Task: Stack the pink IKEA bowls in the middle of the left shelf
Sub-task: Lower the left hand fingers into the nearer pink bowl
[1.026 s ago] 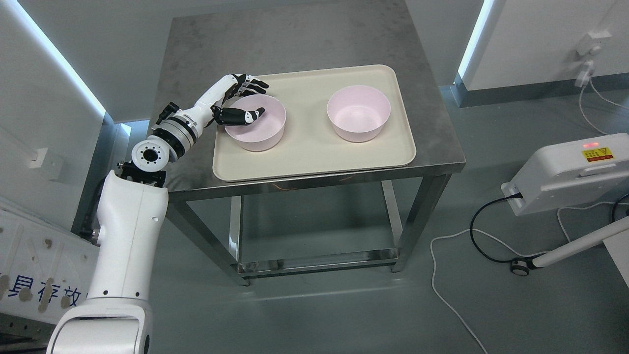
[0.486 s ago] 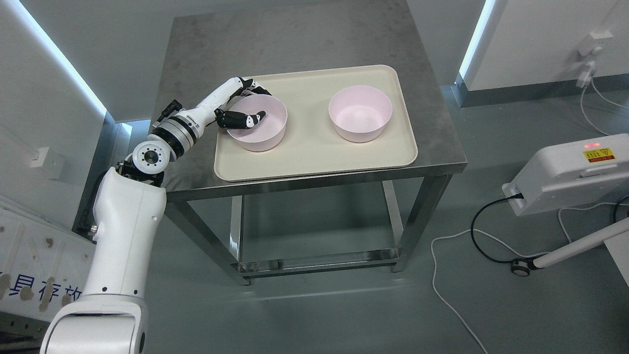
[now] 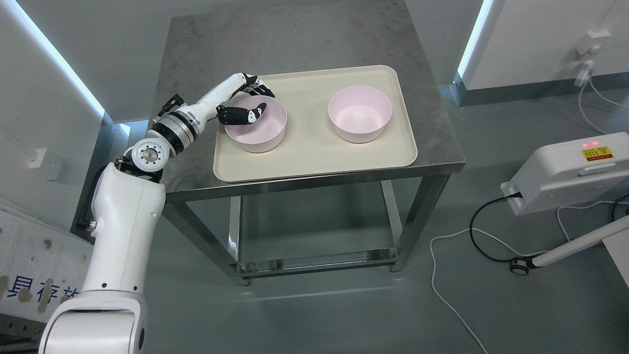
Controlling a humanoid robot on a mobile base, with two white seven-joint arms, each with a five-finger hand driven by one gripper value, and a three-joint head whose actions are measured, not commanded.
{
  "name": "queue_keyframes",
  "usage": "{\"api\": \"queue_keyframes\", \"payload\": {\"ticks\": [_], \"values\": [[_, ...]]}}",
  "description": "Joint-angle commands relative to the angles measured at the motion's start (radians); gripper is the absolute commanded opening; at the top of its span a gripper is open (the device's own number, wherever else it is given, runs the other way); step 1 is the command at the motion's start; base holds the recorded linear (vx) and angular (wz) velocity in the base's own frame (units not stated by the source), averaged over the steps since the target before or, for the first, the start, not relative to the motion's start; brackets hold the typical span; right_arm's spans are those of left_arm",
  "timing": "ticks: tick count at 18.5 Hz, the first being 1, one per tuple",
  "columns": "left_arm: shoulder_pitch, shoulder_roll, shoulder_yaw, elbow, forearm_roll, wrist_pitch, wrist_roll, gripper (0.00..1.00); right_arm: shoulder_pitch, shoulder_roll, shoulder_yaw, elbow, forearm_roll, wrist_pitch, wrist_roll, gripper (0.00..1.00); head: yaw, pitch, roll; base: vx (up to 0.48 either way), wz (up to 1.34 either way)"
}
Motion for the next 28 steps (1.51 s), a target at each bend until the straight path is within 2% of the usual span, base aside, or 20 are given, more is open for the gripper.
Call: {"api": "queue_keyframes", "payload": {"ticks": [1,9,10,12,17,20,25,28], "values": [[-0.008,-0.004,0.044,-0.003,-0.002,-0.048,0.003,0.00,0.000,-0.017,-0.005,-0.017,-0.002,0.000,0.000,1.00,0.0000,0.000,0.000,0.000,0.00],[0.005,-0.004,0.028,-0.001,-0.006,-0.063,0.009,0.05,0.000,-0.017,-0.005,-0.017,-0.002,0.000,0.000,1.00,0.0000,0.000,0.000,0.000,0.00],[0.005,-0.006,0.019,-0.001,-0.007,-0.063,0.009,0.09,0.000,-0.017,-0.005,-0.017,-0.002,0.000,0.000,1.00,0.0000,0.000,0.000,0.000,0.00],[0.005,-0.003,-0.036,-0.001,-0.031,-0.062,0.009,0.27,0.000,-0.017,-0.005,-0.017,-0.002,0.000,0.000,1.00,0.0000,0.000,0.000,0.000,0.00],[0.003,0.005,-0.071,-0.001,-0.091,-0.062,0.001,0.33,0.000,-0.017,-0.005,-0.017,-0.002,0.000,0.000,1.00,0.0000,0.000,0.000,0.000,0.00],[-0.001,0.006,-0.090,-0.001,-0.093,-0.062,-0.014,0.28,0.000,-0.017,-0.005,-0.017,-0.002,0.000,0.000,1.00,0.0000,0.000,0.000,0.000,0.00],[-0.014,-0.006,-0.073,-0.003,-0.088,-0.068,-0.029,0.01,0.000,-0.017,-0.005,-0.017,-0.002,0.000,0.000,1.00,0.0000,0.000,0.000,0.000,0.00],[-0.014,-0.009,-0.058,-0.003,-0.085,-0.068,-0.029,0.00,0.002,-0.017,-0.005,-0.017,-0.002,0.000,0.000,1.00,0.0000,0.000,0.000,0.000,0.00]]}}
